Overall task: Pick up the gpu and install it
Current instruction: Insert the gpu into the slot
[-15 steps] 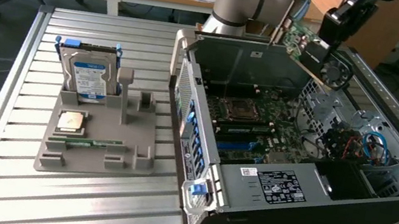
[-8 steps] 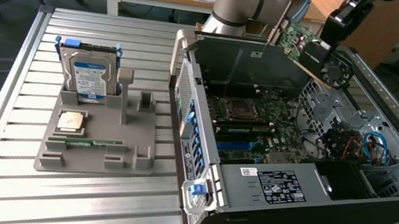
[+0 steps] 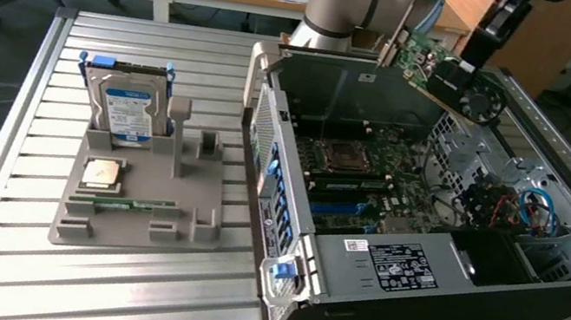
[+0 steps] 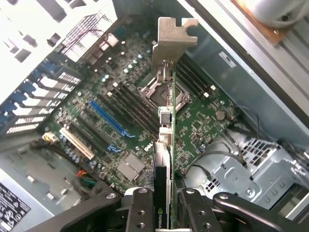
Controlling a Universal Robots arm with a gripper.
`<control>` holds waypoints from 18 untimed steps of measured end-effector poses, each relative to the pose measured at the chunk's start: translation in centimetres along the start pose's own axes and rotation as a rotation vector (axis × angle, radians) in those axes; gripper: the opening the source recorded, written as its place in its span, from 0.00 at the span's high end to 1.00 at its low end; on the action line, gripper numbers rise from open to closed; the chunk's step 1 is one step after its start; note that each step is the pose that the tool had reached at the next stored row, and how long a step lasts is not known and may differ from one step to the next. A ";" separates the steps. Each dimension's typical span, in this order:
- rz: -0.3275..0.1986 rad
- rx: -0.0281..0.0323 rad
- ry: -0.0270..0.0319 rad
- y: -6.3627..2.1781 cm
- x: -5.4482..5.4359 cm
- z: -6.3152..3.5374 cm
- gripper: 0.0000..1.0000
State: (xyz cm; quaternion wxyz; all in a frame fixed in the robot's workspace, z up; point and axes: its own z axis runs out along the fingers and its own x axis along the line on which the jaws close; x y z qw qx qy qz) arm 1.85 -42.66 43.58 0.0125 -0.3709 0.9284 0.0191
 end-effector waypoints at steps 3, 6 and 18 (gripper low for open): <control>-0.043 -0.0013 0.0014 0.00 0.0 0.01 0.74; -0.087 -0.0027 0.0027 0.00 0.0 0.02 0.74; -0.253 -0.0083 0.0077 0.00 0.0 0.08 0.74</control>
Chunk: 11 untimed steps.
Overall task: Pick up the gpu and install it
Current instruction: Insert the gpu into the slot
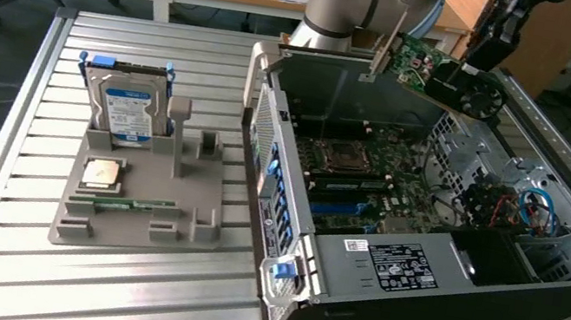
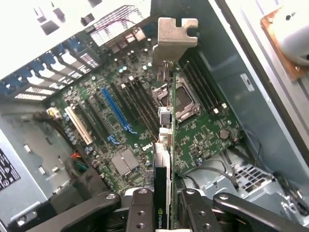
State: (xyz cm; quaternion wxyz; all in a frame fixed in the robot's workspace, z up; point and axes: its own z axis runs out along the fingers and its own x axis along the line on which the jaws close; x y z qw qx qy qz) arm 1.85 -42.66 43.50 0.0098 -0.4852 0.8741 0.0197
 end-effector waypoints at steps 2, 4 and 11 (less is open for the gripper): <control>-0.028 -0.0009 0.0008 0.00 0.0 0.01 0.74; -0.058 -0.0020 0.0015 0.00 0.0 0.02 0.74; -0.158 -0.0056 0.0042 0.00 0.0 0.09 0.74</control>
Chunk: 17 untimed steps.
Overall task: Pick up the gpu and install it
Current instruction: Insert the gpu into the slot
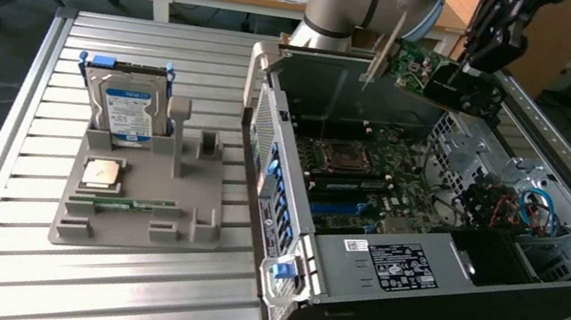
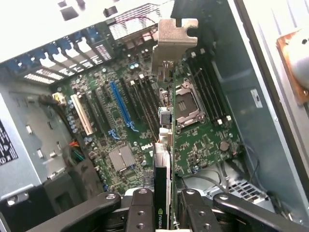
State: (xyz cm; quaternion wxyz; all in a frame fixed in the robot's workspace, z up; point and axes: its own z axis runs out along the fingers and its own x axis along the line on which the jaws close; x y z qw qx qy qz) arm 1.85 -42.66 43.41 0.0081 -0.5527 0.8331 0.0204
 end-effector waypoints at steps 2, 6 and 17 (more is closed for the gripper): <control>-0.029 -0.0010 0.0007 0.00 0.0 0.02 0.74; -0.089 -0.0032 0.0023 0.00 0.0 0.08 0.74; -0.259 -0.0094 0.0064 -0.01 0.0 0.27 0.74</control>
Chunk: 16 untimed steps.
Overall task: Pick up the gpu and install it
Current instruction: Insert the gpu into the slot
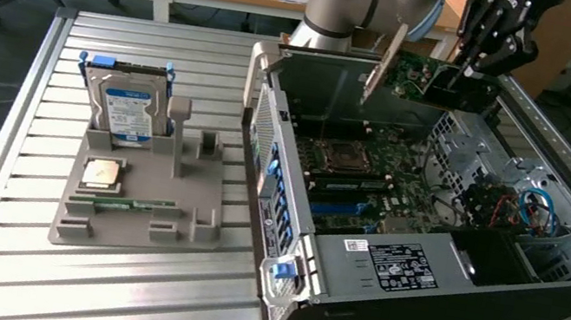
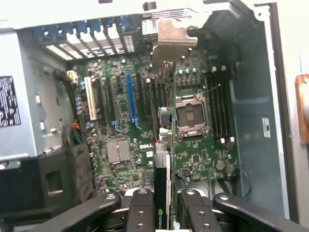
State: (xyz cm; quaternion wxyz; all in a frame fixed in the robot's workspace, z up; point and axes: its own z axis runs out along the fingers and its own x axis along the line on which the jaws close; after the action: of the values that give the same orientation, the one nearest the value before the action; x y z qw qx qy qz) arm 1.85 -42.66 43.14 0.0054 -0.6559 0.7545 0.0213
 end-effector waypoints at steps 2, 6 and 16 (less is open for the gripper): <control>-0.033 -0.0012 0.0009 0.00 0.0 0.03 0.74; -0.096 -0.0034 0.0025 0.00 0.0 0.11 0.74; -0.183 -0.0066 0.0048 -0.01 0.0 0.25 0.74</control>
State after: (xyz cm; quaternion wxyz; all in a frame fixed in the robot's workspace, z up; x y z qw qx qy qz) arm 1.85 -42.66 42.90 0.0034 -0.7222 0.6913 0.0216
